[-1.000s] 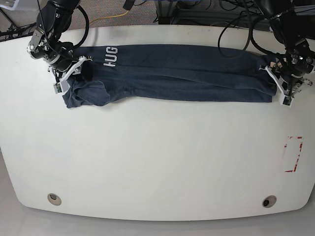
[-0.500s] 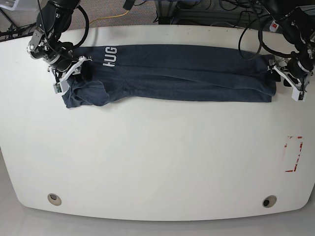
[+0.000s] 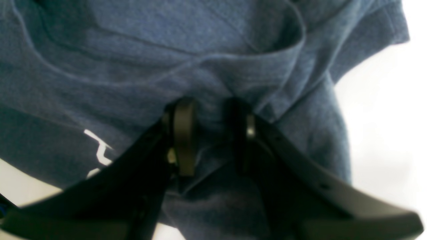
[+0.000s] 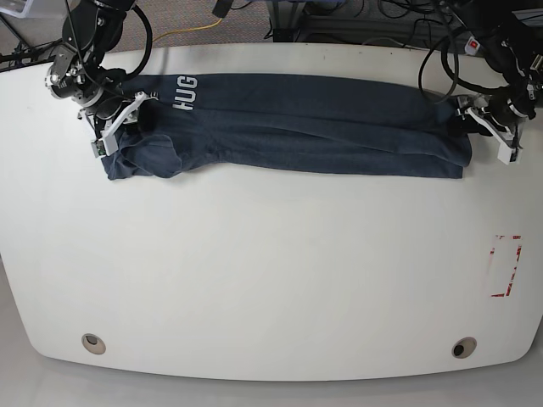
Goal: Fold the T-shirt properly
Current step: 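Regrasp the shirt end with the left gripper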
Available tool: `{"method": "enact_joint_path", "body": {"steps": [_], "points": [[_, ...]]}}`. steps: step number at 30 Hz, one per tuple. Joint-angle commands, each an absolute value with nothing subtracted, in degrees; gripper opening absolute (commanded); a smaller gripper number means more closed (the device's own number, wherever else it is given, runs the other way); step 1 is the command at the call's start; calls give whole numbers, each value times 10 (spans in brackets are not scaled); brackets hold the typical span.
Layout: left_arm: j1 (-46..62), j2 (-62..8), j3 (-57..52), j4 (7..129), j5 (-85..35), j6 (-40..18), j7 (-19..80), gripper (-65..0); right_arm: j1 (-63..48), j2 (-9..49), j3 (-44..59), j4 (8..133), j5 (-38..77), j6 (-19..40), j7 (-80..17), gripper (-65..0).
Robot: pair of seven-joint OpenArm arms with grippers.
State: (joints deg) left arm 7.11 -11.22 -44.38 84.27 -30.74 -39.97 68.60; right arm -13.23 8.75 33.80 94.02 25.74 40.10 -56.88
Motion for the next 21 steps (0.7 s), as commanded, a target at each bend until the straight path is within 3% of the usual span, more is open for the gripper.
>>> {"method": "enact_joint_path", "body": {"steps": [1,14,17,19,21], "points": [[54,-109,-444,835,-305,-400,691,-190,-131,95,341,949,256,400,-570,-476],[48,-90,-394,834,-350,-400,693,-210,-131,95,341,949,255,400,-570,-476],[50,-89,-388,836,-349,-400,693,-340,-131,95,341,949,255,400,-570,-476],[49,-88,-388,833,-348,-400,693,-493,-131,95,341,948,255,400,-570,-476],[49,-87,-388,836,-348,-400,693,-600,-131,95,341,948,255,400,-570,-476]]}}
